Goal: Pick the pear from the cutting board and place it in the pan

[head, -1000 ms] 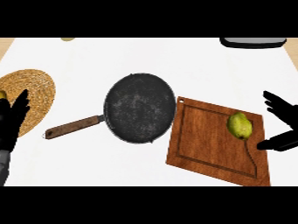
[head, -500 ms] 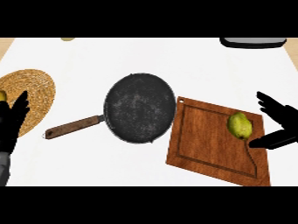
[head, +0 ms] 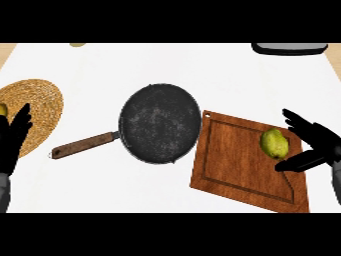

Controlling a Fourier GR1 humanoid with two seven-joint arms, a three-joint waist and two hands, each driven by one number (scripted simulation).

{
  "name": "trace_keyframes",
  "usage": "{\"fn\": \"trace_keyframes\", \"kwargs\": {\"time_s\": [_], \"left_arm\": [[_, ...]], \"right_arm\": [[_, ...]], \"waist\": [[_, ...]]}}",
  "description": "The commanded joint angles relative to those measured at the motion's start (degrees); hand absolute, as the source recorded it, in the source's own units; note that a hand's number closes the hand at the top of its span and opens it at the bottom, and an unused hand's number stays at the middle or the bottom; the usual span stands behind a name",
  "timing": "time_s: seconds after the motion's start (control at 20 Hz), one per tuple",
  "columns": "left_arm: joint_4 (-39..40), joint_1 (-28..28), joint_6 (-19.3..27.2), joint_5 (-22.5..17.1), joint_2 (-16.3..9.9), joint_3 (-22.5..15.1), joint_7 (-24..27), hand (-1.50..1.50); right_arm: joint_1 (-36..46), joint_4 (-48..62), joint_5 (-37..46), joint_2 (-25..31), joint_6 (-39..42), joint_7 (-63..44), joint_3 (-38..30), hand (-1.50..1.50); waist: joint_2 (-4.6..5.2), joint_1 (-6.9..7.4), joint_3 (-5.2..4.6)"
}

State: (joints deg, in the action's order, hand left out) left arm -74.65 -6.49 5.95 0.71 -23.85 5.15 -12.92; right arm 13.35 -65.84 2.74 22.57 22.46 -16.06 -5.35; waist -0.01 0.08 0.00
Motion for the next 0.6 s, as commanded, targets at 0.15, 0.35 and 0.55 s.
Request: {"fn": "trace_keyframes", "kwargs": {"time_s": [0.15,0.35,0.55], "left_arm": [[-1.04,-0.40,-1.80,1.96,1.53,1.98,-1.16,0.00],[-1.26,-2.09,-1.47,2.83,1.03,1.89,-2.32,0.00],[-3.17,-0.15,-2.83,3.34,1.92,3.45,-2.64,0.00]], "right_arm": [[1.08,2.43,5.20,-1.98,-0.24,1.41,1.56,1.50],[3.19,8.44,12.59,-1.82,-8.32,10.64,2.24,1.50],[6.32,11.25,12.76,-0.63,-6.83,9.83,-0.28,1.50]], "waist": [[0.00,0.02,0.00],[0.04,0.21,0.02],[0.02,0.15,0.01]]}}
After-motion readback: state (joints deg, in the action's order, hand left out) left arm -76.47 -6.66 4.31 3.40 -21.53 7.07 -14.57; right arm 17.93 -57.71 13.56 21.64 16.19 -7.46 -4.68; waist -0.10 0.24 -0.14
